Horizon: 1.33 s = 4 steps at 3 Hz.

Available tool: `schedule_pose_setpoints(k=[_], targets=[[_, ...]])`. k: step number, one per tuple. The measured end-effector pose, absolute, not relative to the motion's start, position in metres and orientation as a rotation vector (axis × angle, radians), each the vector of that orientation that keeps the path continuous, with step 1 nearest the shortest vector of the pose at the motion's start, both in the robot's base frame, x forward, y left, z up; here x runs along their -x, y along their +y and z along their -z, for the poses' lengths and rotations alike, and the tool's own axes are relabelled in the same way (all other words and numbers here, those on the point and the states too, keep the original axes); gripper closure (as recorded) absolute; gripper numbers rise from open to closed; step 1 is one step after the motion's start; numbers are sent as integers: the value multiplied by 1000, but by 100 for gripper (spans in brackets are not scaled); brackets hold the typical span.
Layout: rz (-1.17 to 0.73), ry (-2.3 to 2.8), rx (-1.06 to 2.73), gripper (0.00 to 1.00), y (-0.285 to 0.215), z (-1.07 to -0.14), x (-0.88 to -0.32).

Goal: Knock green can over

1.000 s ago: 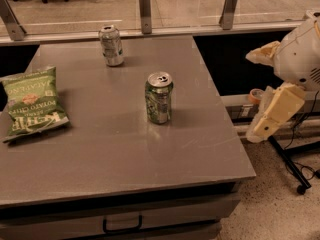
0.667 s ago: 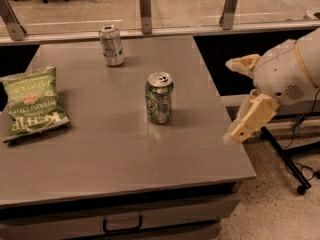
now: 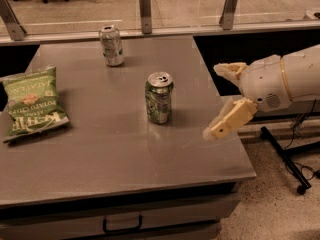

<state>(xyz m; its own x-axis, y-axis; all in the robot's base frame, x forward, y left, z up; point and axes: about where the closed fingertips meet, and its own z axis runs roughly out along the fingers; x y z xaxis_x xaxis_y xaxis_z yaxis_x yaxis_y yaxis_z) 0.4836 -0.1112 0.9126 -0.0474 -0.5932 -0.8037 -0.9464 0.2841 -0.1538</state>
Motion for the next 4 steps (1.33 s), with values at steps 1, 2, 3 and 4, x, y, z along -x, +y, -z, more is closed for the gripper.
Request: schedule_pose_setpoints(k=[1, 2, 3, 4], targets=[[-545, 1742, 1409, 0, -111, -912, -483], [-553, 1723, 1365, 0, -100, -902, -491], [-594, 1689, 1296, 0, -85, -888, -504], [-680, 1639, 1259, 0, -61, -875, -519]])
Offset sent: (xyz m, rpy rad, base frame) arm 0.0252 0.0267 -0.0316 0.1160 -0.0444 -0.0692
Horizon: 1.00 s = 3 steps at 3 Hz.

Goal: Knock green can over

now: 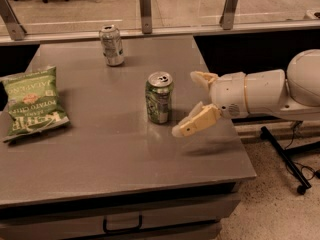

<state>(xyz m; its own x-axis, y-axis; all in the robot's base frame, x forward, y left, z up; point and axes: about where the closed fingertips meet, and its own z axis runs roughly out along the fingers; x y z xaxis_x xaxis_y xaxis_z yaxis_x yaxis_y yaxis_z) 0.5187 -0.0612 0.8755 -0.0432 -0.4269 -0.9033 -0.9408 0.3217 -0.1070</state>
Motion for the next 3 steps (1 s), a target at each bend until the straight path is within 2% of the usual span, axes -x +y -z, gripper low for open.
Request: schedule_pose_setpoints(k=[1, 3], targets=[[-772, 1591, 1242, 0, -34, -866, -529], [-907, 1502, 1231, 41, 14, -858, -546]])
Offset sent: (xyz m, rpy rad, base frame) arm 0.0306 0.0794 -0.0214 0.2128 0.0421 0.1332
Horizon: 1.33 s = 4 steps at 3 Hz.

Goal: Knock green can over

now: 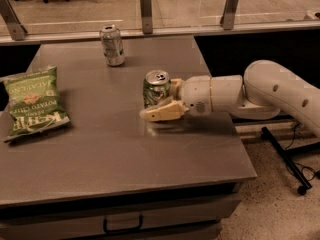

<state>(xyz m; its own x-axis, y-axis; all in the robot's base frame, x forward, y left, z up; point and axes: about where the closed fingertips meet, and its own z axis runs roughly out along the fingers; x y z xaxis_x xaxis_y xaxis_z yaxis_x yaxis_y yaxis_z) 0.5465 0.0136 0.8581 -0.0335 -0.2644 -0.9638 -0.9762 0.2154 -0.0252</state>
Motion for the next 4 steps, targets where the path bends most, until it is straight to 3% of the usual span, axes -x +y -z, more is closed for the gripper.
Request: schedule_pose_setpoints(k=[2, 3, 4], targets=[[-711, 1585, 1519, 87, 39, -884, -548], [-559, 1699, 1746, 100, 44, -889, -532], [-421, 1738, 1995, 100, 56, -877, -517]])
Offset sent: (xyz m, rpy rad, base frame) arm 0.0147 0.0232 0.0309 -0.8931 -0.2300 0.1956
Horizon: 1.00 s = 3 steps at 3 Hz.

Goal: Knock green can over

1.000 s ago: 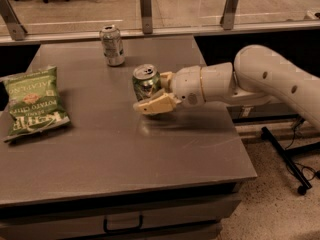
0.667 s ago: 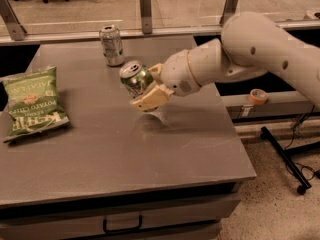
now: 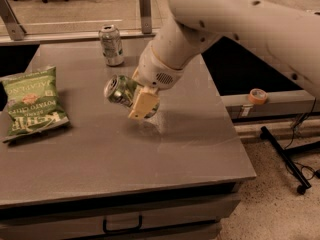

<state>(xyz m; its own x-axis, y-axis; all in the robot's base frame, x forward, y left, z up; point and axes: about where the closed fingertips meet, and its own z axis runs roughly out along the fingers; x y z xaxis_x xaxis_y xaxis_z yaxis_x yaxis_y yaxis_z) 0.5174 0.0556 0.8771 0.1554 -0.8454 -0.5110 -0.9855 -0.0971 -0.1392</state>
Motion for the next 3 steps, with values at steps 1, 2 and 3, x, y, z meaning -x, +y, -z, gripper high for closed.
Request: schedule_pose_setpoints(k=[1, 2, 3], targets=[[-235, 1765, 2213, 100, 53, -856, -512], [-11, 1769, 2349, 100, 39, -849, -518], [169, 1776, 2412, 83, 22, -849, -528]])
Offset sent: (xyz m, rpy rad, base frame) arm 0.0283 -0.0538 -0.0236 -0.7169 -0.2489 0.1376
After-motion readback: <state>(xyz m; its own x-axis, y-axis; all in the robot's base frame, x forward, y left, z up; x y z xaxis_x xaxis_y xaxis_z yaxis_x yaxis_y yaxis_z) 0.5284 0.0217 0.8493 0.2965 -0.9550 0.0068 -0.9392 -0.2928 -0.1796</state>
